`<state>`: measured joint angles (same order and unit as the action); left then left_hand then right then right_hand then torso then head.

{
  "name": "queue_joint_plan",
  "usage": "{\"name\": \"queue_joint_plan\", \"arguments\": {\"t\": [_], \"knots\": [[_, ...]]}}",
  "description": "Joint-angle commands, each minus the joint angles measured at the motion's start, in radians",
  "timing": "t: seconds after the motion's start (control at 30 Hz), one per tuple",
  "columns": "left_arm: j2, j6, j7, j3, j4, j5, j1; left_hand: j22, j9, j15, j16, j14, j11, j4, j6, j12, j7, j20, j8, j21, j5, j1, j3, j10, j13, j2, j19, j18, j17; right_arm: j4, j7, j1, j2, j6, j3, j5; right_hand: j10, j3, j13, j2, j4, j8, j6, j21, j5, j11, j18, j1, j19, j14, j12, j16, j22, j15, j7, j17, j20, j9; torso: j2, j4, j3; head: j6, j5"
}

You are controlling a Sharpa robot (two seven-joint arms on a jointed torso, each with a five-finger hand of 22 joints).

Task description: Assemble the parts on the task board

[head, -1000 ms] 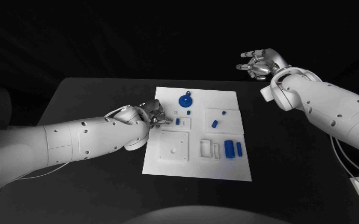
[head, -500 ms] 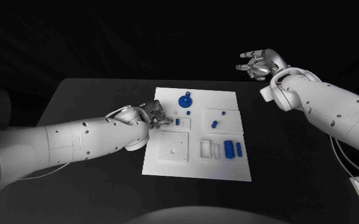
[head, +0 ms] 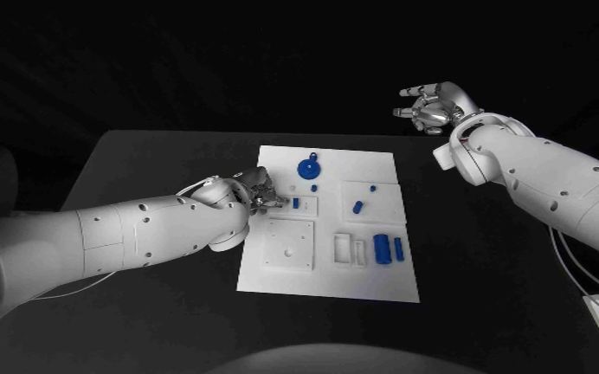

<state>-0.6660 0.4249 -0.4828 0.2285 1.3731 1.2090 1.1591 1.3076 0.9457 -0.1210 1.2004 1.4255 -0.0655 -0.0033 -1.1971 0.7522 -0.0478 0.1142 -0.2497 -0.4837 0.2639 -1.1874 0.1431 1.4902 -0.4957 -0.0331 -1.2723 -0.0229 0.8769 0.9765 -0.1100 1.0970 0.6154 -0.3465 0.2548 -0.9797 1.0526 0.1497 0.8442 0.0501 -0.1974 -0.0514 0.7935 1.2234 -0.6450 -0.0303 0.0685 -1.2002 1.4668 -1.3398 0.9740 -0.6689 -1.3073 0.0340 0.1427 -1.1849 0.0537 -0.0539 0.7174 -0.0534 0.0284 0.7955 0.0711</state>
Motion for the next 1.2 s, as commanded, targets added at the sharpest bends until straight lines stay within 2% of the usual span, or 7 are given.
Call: {"name": "queue_joint_plan", "arguments": {"t": [0.03,0.07,0.97,1.0,1.07,1.1,1.2], "knots": [[0.005,-0.071,-0.024,0.012,-0.002,-0.011,-0.017,0.019,-0.004,0.001,0.003,-0.003,-0.031,0.011,-0.098,0.005,0.106,-0.004,-0.002,-0.002,-0.008,0.001,-0.002,0.021,0.002,0.009,0.0,-0.018,-0.002,0.0,-0.006,-0.001,-0.001,0.013,0.0,-0.006,-0.001,0.006,0.0,0.002,-0.002,-0.003,0.005,-0.002,-0.003,0.002,0.005,0.009,0.046,0.001,-0.005,0.004,-0.167,0.002,-0.001,0.001,0.003,-0.002,0.0,-0.0006,0.0008,0.001,0.0],[0.005,-0.071,-0.024,0.012,-0.002,-0.011,-0.017,0.019,-0.004,0.001,0.003,-0.003,-0.031,0.013,-0.099,0.005,0.106,-0.003,-0.002,-0.002,-0.009,0.001,-0.002,0.022,0.002,0.01,0.0,-0.018,-0.001,0.0,-0.006,-0.001,-0.001,0.013,0.0,-0.006,-0.001,0.02,0.0,0.008,0.002,-0.003,0.003,-0.002,-0.003,0.002,0.005,0.014,0.046,0.001,-0.005,0.004,-0.167,0.002,-0.001,0.0,0.003,-0.001,0.0,-0.0005,0.0006,0.001,0.0],[0.008,-0.058,-0.018,0.012,-0.012,-0.01,-0.017,0.019,-0.006,-0.001,0.001,-0.004,-0.032,0.093,-0.101,0.005,0.11,0.0,-0.006,0.0,-0.037,0.039,-0.004,0.021,0.003,0.062,-0.002,-0.015,-0.004,-0.001,-0.004,-0.005,-0.003,0.012,0.0,-0.006,-0.001,0.02,0.0,0.013,0.0,-0.003,0.003,-0.002,-0.003,0.002,0.004,0.01,0.046,0.002,-0.005,0.004,-0.167,0.002,-0.001,0.0,0.003,-0.002,0.0,-0.0004,0.0004,0.002,-0.003],[0.008,-0.056,-0.017,0.012,-0.013,-0.01,-0.017,0.019,-0.006,0.0,0.001,-0.004,-0.032,0.104,-0.102,0.005,0.109,0.001,-0.006,0.001,-0.044,0.043,-0.002,0.021,0.003,0.071,-0.002,-0.014,-0.005,-0.001,-0.004,-0.005,-0.002,0.012,0.0,-0.006,-0.001,0.02,0.0,0.013,0.0,-0.003,0.003,-0.002,-0.003,0.002,0.004,0.01,0.046,0.002,-0.005,0.004,-0.167,0.002,-0.001,0.0,0.003,-0.002,0.0,-0.0004,0.0004,0.002,-0.003],[0.008,-0.053,-0.017,0.012,-0.014,-0.01,-0.017,0.019,-0.006,0.0,0.001,-0.004,-0.032,0.122,-0.105,0.005,0.109,0.001,-0.007,0.001,-0.094,0.052,0.002,0.021,0.003,0.083,-0.002,-0.014,-0.005,-0.001,-0.004,-0.005,-0.002,0.011,0.0,-0.006,-0.001,0.02,0.0,0.013,0.0,-0.003,0.003,-0.002,-0.003,0.002,0.004,0.01,0.046,0.002,-0.005,0.004,-0.167,0.002,-0.001,0.0,0.003,-0.002,0.0,-0.0005,0.0005,0.002,-0.004],[0.008,-0.051,-0.016,0.012,-0.015,-0.01,-0.017,0.019,-0.006,0.0,0.001,-0.004,-0.032,0.141,-0.108,0.005,0.11,0.001,-0.007,0.002,-0.105,0.057,0.015,0.022,0.003,0.1,-0.002,-0.013,-0.005,-0.001,-0.005,-0.005,-0.002,0.011,0.0,-0.006,-0.001,0.02,0.0,0.013,0.0,-0.003,0.003,-0.002,-0.003,0.002,0.004,0.01,0.046,0.002,-0.005,0.004,-0.167,0.002,-0.001,0.0,0.003,-0.002,0.0,-0.0005,0.0005,0.002,-0.004],[0.008,-0.048,-0.013,0.012,-0.016,-0.011,-0.017,0.019,-0.008,0.001,-0.001,-0.007,-0.032,0.198,-0.114,0.004,0.11,-0.001,-0.007,0.004,-0.109,0.063,0.043,0.022,0.004,0.151,0.0,-0.013,-0.006,-0.001,-0.005,-0.005,-0.002,0.011,0.0,-0.006,-0.001,0.02,0.0,0.013,0.0,-0.003,0.003,-0.002,-0.003,0.002,0.004,0.01,0.046,0.002,-0.005,0.004,-0.167,0.002,-0.001,0.0,0.003,-0.002,0.0,-0.0006,0.0004,0.002,-0.004]]}}
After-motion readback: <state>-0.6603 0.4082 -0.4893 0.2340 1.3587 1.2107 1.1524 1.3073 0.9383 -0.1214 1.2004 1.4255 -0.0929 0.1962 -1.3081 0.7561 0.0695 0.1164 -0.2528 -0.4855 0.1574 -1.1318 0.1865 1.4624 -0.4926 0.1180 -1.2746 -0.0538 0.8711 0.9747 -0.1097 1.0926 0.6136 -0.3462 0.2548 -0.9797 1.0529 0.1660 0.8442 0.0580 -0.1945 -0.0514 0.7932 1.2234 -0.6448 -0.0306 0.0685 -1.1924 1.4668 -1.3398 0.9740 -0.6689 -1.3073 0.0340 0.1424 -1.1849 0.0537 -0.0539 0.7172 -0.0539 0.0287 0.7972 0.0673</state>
